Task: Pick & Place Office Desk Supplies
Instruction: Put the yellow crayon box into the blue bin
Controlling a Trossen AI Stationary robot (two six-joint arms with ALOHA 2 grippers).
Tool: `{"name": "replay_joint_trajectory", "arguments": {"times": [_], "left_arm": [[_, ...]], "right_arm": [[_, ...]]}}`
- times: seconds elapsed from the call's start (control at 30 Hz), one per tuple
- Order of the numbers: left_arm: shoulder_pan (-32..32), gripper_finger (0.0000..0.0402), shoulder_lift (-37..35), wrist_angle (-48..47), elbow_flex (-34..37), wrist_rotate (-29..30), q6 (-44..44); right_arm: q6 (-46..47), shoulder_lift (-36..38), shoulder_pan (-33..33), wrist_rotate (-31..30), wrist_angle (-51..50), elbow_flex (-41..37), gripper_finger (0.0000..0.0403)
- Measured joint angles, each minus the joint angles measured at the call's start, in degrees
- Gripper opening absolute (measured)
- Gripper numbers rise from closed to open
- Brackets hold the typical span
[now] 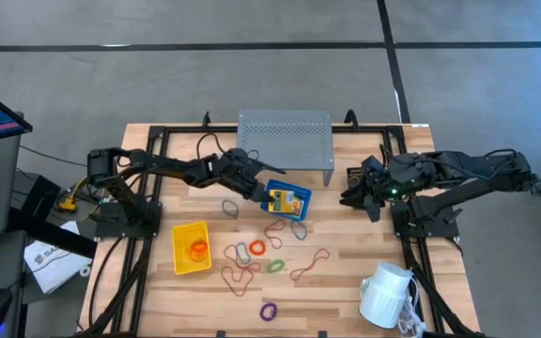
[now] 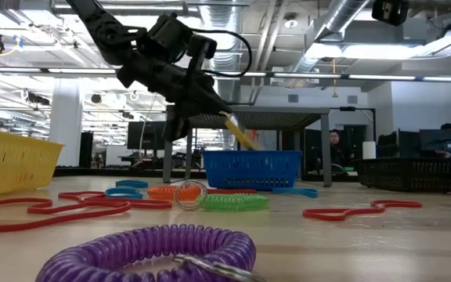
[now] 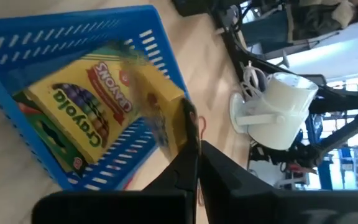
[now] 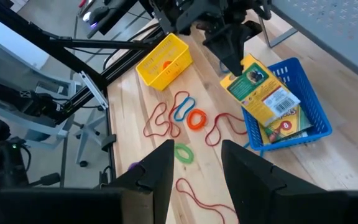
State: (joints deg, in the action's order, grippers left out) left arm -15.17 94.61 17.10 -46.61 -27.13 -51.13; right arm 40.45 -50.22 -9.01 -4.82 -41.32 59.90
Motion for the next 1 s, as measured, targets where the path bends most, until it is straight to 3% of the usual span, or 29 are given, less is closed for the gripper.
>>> {"name": "replay_joint_trajectory", "arguments": {"times": [0.13, 1.0], "left_arm": [[0.1, 0.0, 0.0, -0.1, 0.0, 2.8, -0.2], [1.0, 0.0, 0.0, -0.2, 0.0, 5.0, -0.6]], "right_arm": [[0.1, 0.0, 0.0, 0.0, 0.2, 0.0, 0.0131], [0.1, 0.0, 0.0, -0.2, 1.5, 0.0, 0.0131]]}}
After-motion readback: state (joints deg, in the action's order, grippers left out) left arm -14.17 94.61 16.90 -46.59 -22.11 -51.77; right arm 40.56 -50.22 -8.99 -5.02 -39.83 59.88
